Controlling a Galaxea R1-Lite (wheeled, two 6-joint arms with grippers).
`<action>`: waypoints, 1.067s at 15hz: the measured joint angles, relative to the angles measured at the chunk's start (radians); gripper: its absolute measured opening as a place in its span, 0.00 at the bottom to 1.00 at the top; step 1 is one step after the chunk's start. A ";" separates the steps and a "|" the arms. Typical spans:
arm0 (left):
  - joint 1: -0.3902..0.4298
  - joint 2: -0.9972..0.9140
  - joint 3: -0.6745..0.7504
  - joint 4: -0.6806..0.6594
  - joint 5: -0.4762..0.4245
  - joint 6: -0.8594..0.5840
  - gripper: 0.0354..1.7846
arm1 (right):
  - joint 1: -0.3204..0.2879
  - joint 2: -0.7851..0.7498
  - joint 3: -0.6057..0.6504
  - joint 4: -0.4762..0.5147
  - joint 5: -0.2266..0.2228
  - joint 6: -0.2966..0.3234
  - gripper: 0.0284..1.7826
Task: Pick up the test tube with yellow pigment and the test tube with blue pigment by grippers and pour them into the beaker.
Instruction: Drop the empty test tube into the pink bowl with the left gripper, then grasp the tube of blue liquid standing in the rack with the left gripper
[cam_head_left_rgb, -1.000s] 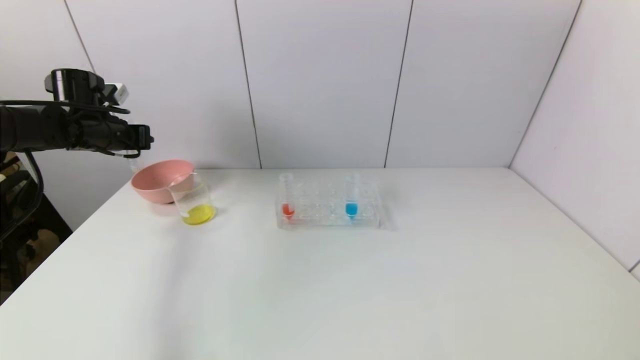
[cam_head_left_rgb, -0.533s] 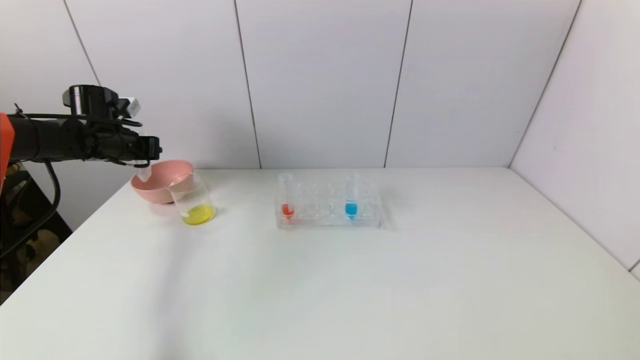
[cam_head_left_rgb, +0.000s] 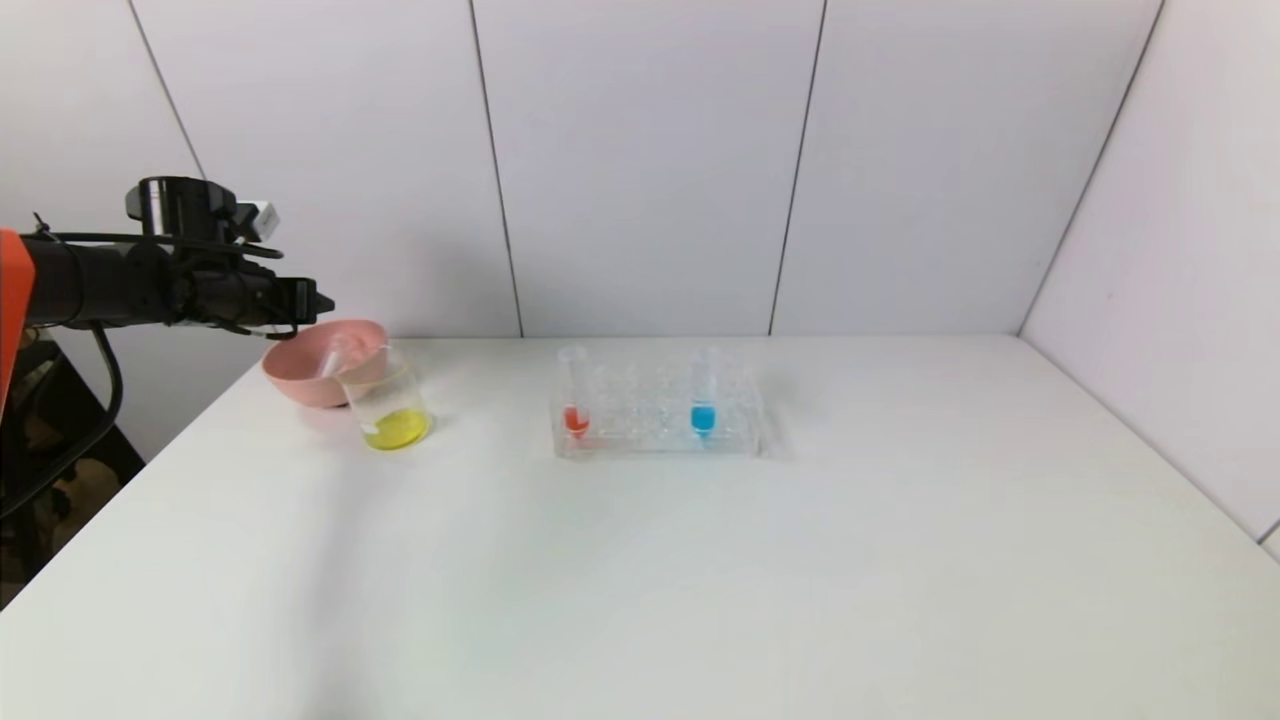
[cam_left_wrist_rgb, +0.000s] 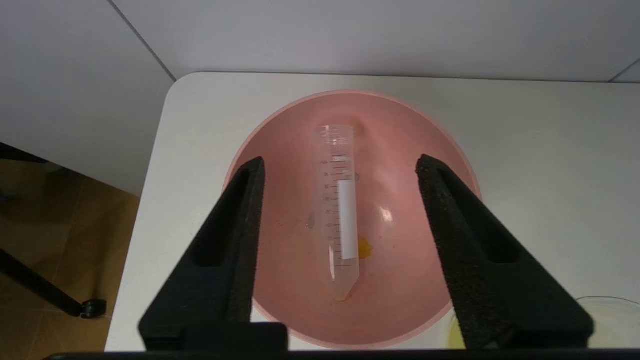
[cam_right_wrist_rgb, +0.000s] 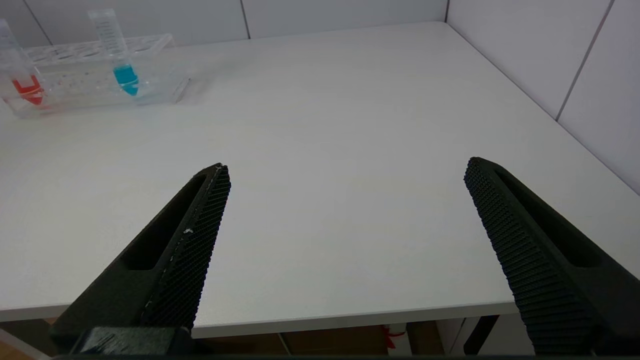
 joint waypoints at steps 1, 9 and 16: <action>0.000 0.000 -0.001 0.000 0.000 0.000 0.72 | 0.000 0.000 0.000 0.000 0.000 0.000 0.96; -0.034 -0.097 0.001 0.000 0.013 -0.019 1.00 | 0.000 0.000 0.000 0.000 0.000 0.000 0.96; -0.145 -0.321 0.067 0.006 0.120 -0.042 1.00 | 0.000 0.000 0.000 0.000 0.000 0.000 0.96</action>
